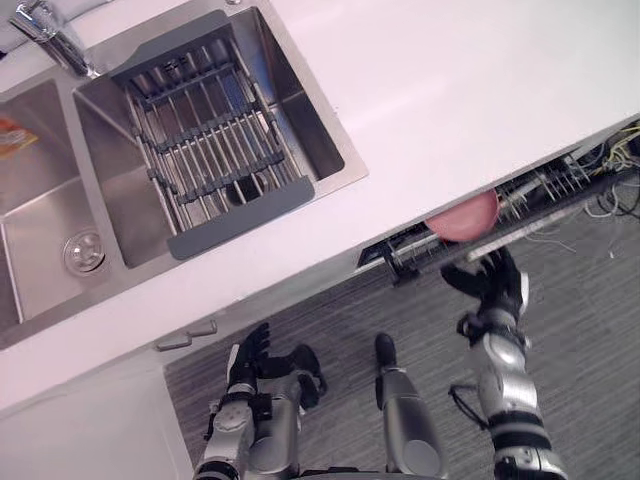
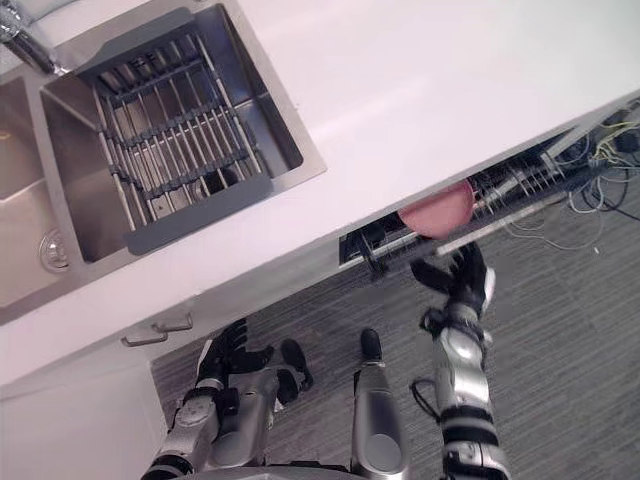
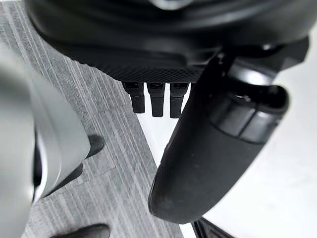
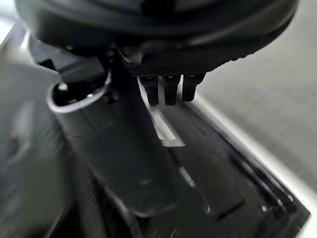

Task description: Walk over to the sink, pick up the cup, carry it to the dishwasher, place the cup inside the dishwasher, then close the dishwasher door

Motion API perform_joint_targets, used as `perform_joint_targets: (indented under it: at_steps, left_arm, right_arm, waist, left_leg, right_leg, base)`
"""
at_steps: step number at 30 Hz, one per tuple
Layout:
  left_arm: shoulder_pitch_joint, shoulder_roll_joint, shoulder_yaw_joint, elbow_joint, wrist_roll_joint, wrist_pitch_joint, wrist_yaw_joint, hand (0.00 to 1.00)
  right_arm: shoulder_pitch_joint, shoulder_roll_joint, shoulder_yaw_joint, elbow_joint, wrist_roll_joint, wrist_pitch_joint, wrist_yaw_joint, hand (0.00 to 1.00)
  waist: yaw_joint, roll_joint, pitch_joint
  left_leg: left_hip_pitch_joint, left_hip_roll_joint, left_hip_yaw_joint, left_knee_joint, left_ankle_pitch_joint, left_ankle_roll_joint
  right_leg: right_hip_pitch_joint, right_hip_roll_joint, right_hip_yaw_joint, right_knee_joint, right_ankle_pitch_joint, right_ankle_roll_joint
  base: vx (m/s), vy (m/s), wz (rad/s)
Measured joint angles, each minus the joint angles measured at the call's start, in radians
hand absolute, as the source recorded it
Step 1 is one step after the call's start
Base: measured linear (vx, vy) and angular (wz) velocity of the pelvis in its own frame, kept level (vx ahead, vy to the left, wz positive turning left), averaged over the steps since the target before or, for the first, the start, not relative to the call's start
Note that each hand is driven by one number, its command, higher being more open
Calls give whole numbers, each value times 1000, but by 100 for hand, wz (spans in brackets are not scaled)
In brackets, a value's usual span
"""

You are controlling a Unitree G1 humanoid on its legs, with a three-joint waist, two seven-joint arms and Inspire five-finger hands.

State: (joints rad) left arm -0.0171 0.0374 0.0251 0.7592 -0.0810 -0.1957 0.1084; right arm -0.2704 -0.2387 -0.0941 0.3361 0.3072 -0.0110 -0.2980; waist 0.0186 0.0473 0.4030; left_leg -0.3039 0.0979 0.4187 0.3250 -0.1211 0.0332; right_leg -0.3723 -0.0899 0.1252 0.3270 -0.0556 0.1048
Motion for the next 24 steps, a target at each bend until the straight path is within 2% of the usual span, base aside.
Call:
perform_joint_targets:
  at_steps: [3, 10, 12, 17, 20, 24]
  left_arm:
    - [5, -8, 1, -12, 0, -10, 0, 90]
    - [15, -4, -11, -10, 0, -10, -2, 90]
    - [17, -1, -15, 2, 0, -8, -4, 90]
    - [69, 49, -5, 16, 0, -4, -4, 90]
    - [116, 72, 29, 16, 0, 1, -4, 90]
    - [138, 74, 49, 16, 1, 13, -15, 90]
  right_arm:
    - [-56, -24, 55, 40, -56, 33, -2, 90]
    - [-47, -77, 100, 146, -214, 38, 55, 90]
    - [3, -82, 101, 149, -258, 15, 96, 90]
    - [186, -35, 47, 153, -267, -28, 124, 90]
    - [317, 15, 34, 176, -275, -60, 187, 90]
    - [408, 103, 27, 281, -306, -59, 221, 90]
  waist:
    - [22, 11, 4]
    - [-9, 12, 3]
    - [-9, 15, -13]
    - [-1, 13, -118]
    - [1, 1, -185]
    - [2, -11, -230]
  left_leg:
    - [18, -2, -30, -40, 35, -14]
    - [74, -5, -124, -108, 79, -46]
    - [83, -8, -165, -133, 105, -57]
    - [120, -13, -258, -189, 141, -75]
    - [159, -16, -290, -217, 145, -80]
    - [188, -29, -338, -251, 155, -85]
  right_leg:
    - [16, 2, -34, -1, -3, -10]
    - [99, 4, -135, -19, -17, -46]
    - [119, 5, -175, -32, -26, -54]
    - [190, 8, -269, -55, -54, -71]
    - [245, 9, -305, -75, -68, -77]
    - [300, 6, -356, -109, -77, -75]
  base:
    - [36, -111, 30]
    - [-6, -104, 38]
    - [-13, -101, 53]
    - [46, -80, 51]
    - [126, -52, 35]
    - [79, -14, 35]
